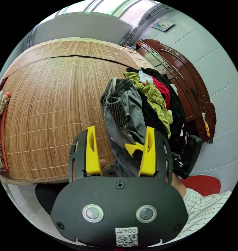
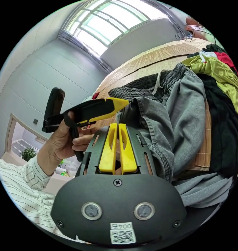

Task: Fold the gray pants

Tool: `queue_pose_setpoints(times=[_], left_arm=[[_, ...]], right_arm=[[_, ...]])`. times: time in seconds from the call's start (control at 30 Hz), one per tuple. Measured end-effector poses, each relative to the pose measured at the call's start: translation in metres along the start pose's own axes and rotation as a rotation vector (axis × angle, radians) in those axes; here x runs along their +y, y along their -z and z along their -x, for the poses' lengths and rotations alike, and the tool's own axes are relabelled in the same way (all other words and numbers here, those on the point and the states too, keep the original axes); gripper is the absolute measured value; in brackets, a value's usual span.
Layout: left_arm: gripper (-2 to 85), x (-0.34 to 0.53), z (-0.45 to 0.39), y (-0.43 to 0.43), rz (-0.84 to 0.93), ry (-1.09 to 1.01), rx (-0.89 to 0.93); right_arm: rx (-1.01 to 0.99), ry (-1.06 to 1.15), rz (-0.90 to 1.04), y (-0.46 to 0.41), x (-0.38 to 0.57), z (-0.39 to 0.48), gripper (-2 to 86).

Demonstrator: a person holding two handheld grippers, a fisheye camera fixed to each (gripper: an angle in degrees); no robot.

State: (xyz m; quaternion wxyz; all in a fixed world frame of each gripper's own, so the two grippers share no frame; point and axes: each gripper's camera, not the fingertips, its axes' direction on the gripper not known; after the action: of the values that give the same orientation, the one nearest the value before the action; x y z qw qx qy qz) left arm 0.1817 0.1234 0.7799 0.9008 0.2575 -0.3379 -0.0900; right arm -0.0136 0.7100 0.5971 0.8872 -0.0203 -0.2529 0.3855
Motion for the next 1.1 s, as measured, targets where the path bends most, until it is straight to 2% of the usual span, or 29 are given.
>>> queue_pose_setpoints(times=[0.2, 0.3, 0.4, 0.5, 0.63, 0.7, 0.83, 0.9, 1.1], left_arm=[[22.1, -0.004, 0.014, -0.011, -0.016, 0.063, 0.004], [18.5, -0.006, 0.018, -0.022, -0.016, 0.072, -0.006], [11.3, -0.004, 0.019, -0.033, -0.003, 0.022, -0.061], [8.2, 0.002, 0.034, -0.025, -0.032, 0.008, 0.007], [7.4, 0.011, 0.07, 0.002, -0.005, 0.034, 0.026], [7.4, 0.021, 0.096, 0.007, -0.001, 0.106, 0.075], [7.5, 0.045, 0.142, 0.0, -0.003, 0.239, 0.181], [7.7, 0.053, 0.145, 0.003, -0.023, 0.204, 0.209], [9.9, 0.075, 0.155, 0.013, -0.016, 0.074, 0.101]], right_arm=[[0.036, 0.038, 0.047, -0.026, 0.006, 0.014, -0.7], [0.059, 0.077, 0.072, -0.039, 0.007, 0.025, -0.5], [0.067, 0.102, 0.112, -0.052, 0.008, 0.034, 0.0], [0.071, 0.121, 0.106, -0.047, 0.008, 0.04, 0.5], [0.077, 0.118, 0.05, -0.02, 0.0, 0.033, 2.6], [0.112, 0.106, 0.032, -0.009, -0.015, 0.021, 7.4], [0.191, 0.102, 0.092, -0.018, -0.053, 0.005, 11.4], [0.224, 0.142, 0.126, -0.03, -0.078, 0.01, 11.3], [0.155, 0.295, 0.271, -0.102, -0.11, 0.07, 8.9]])
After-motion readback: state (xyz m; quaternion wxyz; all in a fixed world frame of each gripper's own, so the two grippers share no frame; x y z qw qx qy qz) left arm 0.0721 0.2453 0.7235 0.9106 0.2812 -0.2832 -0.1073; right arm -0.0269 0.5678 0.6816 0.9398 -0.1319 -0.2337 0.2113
